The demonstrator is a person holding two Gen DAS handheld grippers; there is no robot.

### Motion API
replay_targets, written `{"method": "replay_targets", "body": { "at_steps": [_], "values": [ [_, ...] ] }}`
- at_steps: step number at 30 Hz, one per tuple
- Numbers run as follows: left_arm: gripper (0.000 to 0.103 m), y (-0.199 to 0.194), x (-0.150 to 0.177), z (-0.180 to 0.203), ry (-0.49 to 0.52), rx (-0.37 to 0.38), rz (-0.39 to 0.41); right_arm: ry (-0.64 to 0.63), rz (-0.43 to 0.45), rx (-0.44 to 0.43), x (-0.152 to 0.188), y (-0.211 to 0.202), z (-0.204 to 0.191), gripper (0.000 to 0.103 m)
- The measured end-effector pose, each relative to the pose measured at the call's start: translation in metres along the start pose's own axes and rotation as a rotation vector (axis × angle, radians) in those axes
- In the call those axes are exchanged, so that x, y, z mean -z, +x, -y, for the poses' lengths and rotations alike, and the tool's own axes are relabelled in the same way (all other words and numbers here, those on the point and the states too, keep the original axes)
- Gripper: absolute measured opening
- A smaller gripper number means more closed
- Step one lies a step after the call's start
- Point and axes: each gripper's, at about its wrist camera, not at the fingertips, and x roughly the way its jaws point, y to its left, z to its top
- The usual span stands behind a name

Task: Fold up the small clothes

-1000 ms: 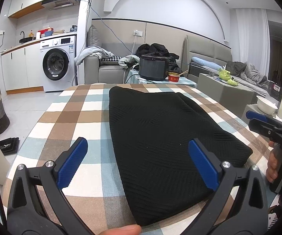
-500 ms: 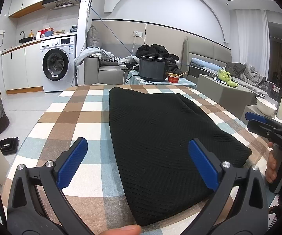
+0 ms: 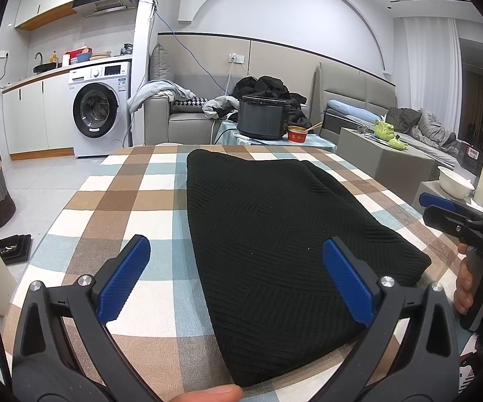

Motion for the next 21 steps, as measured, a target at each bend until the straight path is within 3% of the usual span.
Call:
{"method": "replay_targets", "body": {
  "at_steps": [21],
  "values": [
    [0.102,0.0016,0.0005,0.0006,-0.003,0.000,0.003,0.000,-0.004,0.000,0.0017,-0.0004,-0.0009,0.103]
  ]
}}
